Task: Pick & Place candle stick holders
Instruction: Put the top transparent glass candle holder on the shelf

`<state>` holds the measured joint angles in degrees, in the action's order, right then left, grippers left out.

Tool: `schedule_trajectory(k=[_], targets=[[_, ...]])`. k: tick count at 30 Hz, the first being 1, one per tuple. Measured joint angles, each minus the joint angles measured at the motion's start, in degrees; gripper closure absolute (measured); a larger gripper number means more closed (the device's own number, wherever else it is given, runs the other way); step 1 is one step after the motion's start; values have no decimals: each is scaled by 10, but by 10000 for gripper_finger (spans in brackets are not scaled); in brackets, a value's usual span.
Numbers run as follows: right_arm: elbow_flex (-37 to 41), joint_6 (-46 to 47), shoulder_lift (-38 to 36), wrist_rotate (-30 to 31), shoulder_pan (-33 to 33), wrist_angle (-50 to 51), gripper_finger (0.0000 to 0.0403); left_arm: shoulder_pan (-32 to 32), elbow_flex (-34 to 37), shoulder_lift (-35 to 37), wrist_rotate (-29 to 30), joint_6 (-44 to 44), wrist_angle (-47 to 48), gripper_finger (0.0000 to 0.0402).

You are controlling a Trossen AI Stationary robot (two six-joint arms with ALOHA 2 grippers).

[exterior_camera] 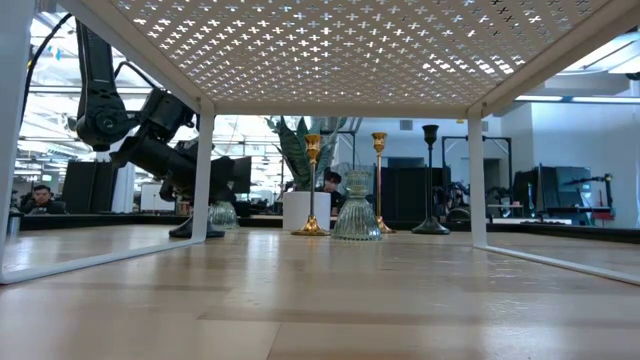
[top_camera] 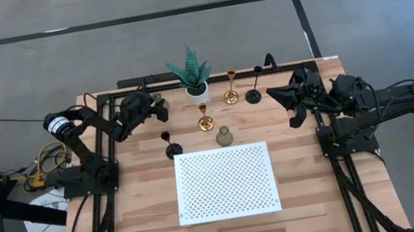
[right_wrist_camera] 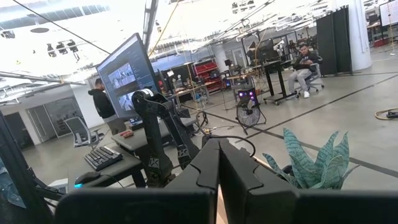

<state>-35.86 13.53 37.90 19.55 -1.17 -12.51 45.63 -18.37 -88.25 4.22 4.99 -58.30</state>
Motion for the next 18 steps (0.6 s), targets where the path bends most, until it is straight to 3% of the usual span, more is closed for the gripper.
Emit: schedule_trajectory(k=[6, 13, 18], targets=[[0, 0, -1, 0, 0, 0, 403, 0, 0, 1, 0, 0, -1, 276], [0, 0, -1, 0, 0, 0, 403, 0, 0, 1, 0, 0, 1, 256], [0, 0, -1, -1, 0, 0, 403, 0, 0, 12, 0, 0, 12, 275]])
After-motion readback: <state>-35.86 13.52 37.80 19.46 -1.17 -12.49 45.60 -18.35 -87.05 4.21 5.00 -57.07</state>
